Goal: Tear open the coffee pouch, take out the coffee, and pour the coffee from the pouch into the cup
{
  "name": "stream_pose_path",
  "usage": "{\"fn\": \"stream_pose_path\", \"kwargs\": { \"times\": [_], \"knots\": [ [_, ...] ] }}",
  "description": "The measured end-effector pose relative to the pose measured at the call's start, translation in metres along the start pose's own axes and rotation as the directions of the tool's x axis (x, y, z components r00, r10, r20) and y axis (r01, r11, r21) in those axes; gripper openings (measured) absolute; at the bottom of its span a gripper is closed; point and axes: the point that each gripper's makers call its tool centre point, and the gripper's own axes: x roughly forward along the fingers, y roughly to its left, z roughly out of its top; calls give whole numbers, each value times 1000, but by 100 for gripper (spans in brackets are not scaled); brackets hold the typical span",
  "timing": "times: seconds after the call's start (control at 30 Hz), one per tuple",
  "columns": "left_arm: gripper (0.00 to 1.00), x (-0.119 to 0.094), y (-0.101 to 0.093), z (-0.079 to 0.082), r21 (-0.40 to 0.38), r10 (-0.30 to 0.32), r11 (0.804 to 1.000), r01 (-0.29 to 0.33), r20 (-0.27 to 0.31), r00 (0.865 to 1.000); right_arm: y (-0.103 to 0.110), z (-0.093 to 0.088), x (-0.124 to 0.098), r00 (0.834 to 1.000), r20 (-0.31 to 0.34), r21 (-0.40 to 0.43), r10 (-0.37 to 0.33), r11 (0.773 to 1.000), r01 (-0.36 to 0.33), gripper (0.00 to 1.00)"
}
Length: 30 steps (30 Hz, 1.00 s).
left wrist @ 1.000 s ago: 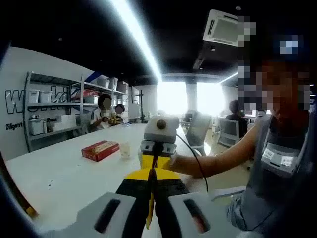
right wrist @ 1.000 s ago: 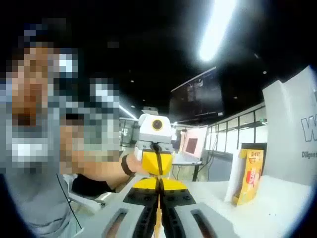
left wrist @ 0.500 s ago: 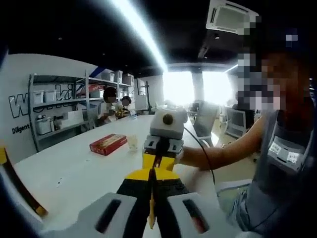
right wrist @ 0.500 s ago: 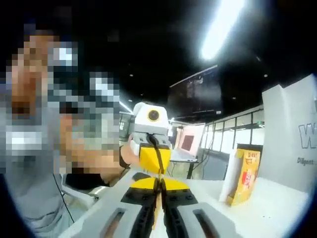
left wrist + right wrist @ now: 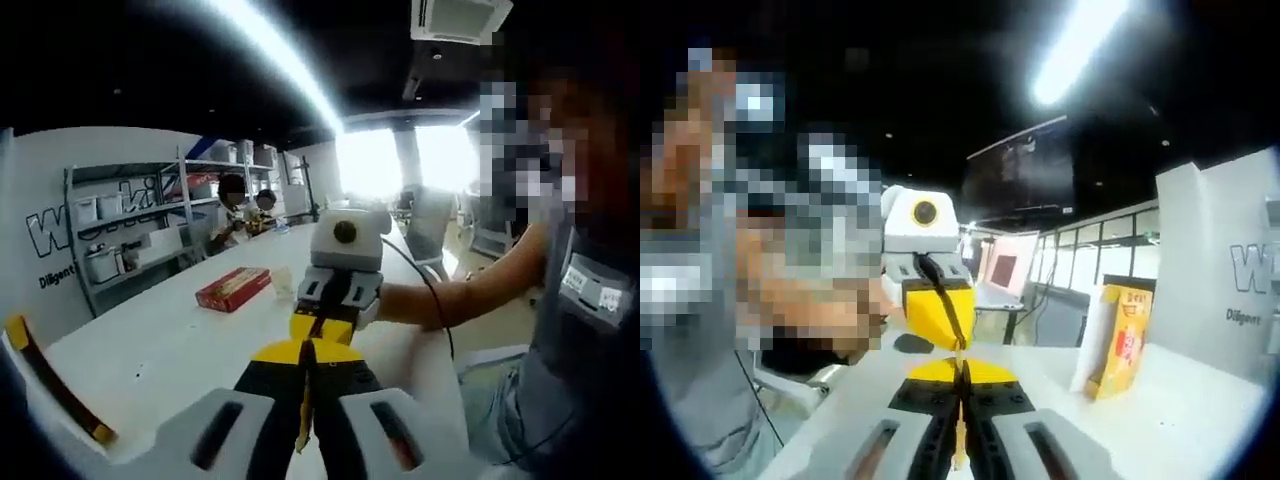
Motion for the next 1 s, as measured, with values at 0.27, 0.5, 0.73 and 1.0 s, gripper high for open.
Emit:
{"fn": "stream_pose_path", "kwargs": {
  "times": [0.27, 0.5, 0.73, 1.0],
  "knots": [
    [4, -5, -10, 3, -15, -91, 996, 92, 24, 996, 14, 5, 0, 998, 18, -14, 59, 998, -59, 1],
    [4, -5, -16, 4, 0, -112, 994, 112, 33, 993, 20, 7, -1, 996, 30, -20, 86, 996, -85, 1],
    [2, -6, 1, 17, -105, 4, 994, 10, 132, 991, 3, 21, -2, 994, 109, -33, -23, 999, 27, 1],
    [1, -3, 32, 11, -39, 400, 917, -398, 81, 913, -29, 14, 4, 952, 77, -40, -297, 953, 301, 0]
  ]
}}
